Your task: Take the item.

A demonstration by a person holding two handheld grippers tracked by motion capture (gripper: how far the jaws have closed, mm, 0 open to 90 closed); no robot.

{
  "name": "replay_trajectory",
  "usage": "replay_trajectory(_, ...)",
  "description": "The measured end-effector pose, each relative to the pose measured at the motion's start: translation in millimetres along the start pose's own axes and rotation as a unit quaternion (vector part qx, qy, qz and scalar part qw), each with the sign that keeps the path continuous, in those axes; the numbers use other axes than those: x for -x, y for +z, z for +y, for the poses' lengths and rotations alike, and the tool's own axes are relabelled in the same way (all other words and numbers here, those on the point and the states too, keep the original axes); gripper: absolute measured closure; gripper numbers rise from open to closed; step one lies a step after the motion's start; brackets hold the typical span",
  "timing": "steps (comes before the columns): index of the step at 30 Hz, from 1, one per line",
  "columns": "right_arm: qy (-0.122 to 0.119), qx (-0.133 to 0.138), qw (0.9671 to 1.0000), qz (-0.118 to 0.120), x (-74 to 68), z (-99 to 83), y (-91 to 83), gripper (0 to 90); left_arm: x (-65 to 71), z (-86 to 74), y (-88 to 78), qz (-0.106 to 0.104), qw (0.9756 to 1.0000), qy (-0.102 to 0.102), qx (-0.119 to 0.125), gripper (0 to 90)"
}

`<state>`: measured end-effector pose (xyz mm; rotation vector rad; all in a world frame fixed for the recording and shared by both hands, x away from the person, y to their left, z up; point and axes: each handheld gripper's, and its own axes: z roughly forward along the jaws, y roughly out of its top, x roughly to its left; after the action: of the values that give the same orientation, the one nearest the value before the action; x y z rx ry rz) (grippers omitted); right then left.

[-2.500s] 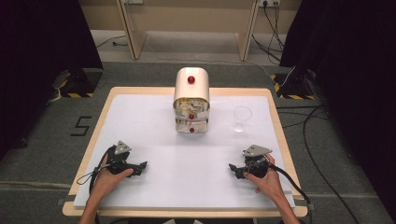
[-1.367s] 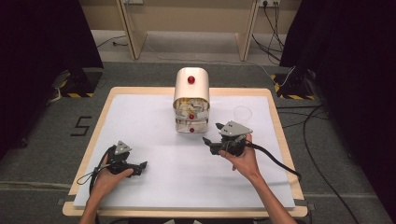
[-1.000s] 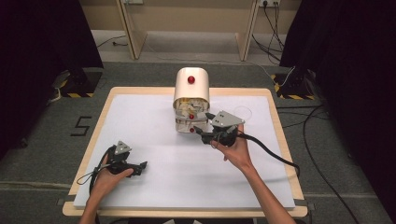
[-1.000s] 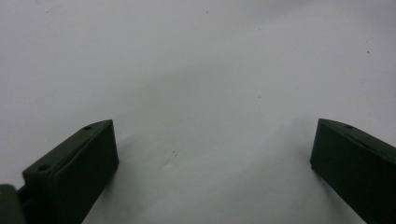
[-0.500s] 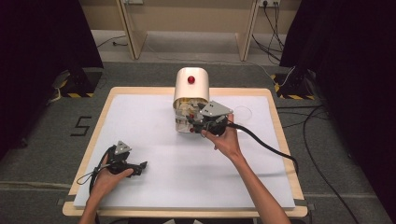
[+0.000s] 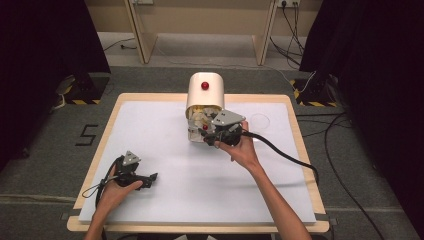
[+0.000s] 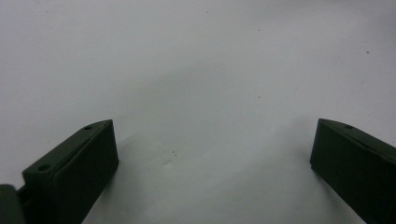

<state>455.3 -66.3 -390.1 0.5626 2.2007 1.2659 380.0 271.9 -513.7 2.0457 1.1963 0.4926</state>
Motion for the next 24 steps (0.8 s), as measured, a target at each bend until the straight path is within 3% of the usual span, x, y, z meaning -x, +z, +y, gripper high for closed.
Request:
replay_trajectory(7,-0.001,-0.01,0.9999,0.013,-7.6,-0.3,-8.5,34.2,-0.2,0.0,0.0,0.0,1.0,0.0,0.0,0.0)
replay_trajectory(24,-0.03,-0.024,0.9992,0.013,-28.1,-5.7,-22.9,34.5,0.0,-0.1,0.0,0.0,1.0,0.0,0.001,0.0)
